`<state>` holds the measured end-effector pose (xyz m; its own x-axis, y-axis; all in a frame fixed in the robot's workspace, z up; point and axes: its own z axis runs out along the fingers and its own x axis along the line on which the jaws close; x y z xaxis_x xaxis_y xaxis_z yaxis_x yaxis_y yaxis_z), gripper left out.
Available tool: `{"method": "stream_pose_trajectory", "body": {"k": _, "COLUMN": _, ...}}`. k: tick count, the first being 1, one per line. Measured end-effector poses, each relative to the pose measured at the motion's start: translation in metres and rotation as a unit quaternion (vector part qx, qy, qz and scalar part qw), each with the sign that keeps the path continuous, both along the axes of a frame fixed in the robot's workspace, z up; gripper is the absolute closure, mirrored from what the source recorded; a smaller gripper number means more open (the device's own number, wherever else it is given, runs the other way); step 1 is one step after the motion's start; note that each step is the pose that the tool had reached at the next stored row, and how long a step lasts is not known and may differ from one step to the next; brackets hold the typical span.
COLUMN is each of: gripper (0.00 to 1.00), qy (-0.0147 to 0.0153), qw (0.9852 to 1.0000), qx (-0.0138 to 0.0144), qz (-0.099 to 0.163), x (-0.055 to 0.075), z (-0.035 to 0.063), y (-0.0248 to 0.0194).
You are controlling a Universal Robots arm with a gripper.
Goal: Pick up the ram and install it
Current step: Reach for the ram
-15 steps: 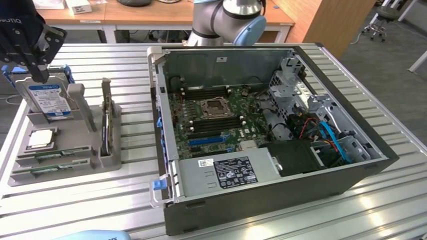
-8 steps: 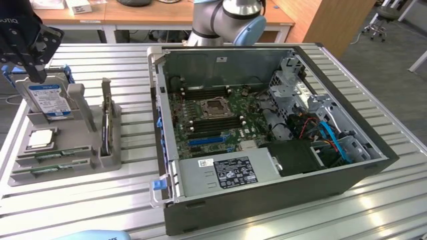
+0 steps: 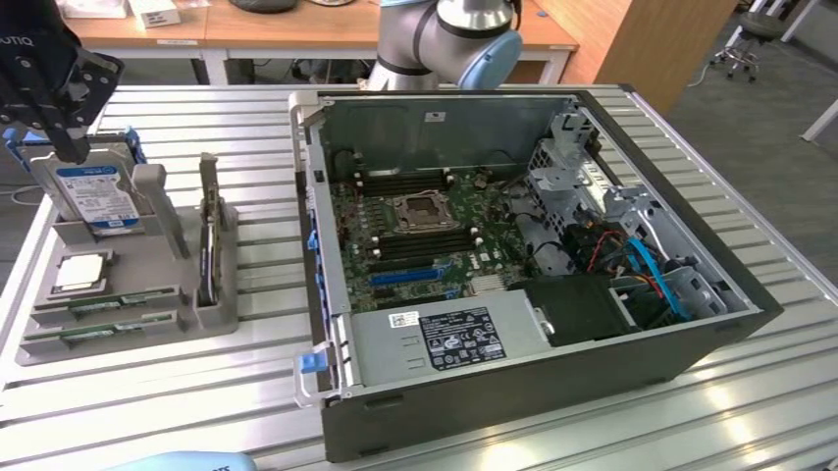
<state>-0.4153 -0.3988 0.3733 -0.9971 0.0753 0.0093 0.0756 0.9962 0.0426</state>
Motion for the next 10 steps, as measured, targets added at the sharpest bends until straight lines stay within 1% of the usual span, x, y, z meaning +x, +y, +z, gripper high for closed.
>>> {"method": "stream_pose_trajectory", "body": {"k": 7, "gripper": 0.90, "qy": 0.0000, "qw": 1.0000, "qx": 0.0000, "qz": 0.000, "x": -0.0002, "z": 0.0000, "y": 0.0000}}
{"method": "stream_pose_trajectory", "body": {"k": 10, "gripper": 0.90, "qy": 0.0000, "qw": 1.0000, "qx": 0.0000, "qz": 0.000, "x": -0.0035, "z": 0.0000, "y": 0.0000}}
